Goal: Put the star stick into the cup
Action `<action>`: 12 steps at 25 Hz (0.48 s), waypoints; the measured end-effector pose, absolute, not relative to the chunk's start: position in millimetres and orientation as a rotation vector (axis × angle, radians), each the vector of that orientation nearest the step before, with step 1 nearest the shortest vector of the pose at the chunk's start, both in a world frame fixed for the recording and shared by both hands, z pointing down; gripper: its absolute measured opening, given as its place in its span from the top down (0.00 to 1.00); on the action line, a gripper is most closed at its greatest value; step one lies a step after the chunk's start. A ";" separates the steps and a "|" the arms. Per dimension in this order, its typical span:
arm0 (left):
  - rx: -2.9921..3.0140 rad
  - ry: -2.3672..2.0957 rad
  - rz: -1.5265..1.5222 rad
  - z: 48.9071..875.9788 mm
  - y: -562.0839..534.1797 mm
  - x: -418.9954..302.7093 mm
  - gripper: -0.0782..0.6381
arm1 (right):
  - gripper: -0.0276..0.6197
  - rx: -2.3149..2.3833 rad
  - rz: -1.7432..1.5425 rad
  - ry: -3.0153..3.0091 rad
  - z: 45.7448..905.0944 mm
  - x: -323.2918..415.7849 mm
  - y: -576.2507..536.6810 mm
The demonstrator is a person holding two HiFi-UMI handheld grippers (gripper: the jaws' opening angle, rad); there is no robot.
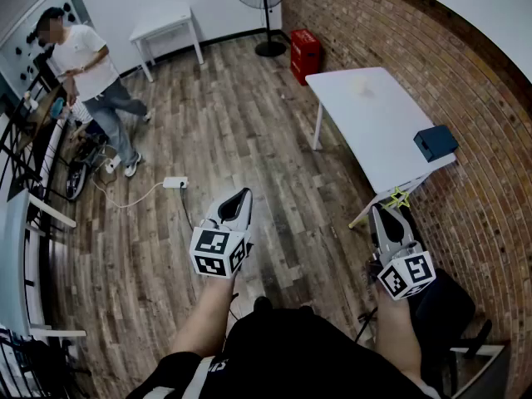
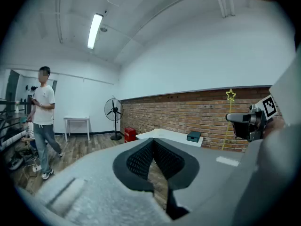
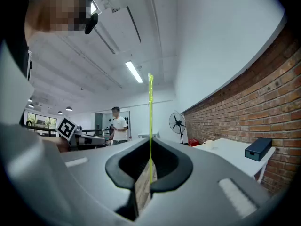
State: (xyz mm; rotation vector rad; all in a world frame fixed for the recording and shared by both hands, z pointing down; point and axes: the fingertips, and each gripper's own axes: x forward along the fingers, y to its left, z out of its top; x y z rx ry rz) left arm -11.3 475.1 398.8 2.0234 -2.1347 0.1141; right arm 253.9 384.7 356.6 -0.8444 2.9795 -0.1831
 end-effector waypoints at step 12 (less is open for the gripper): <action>2.082 -2.080 0.149 403.5 467.7 16.3 0.88 | 0.94 -0.833 -0.248 2.968 367.0 273.8 386.8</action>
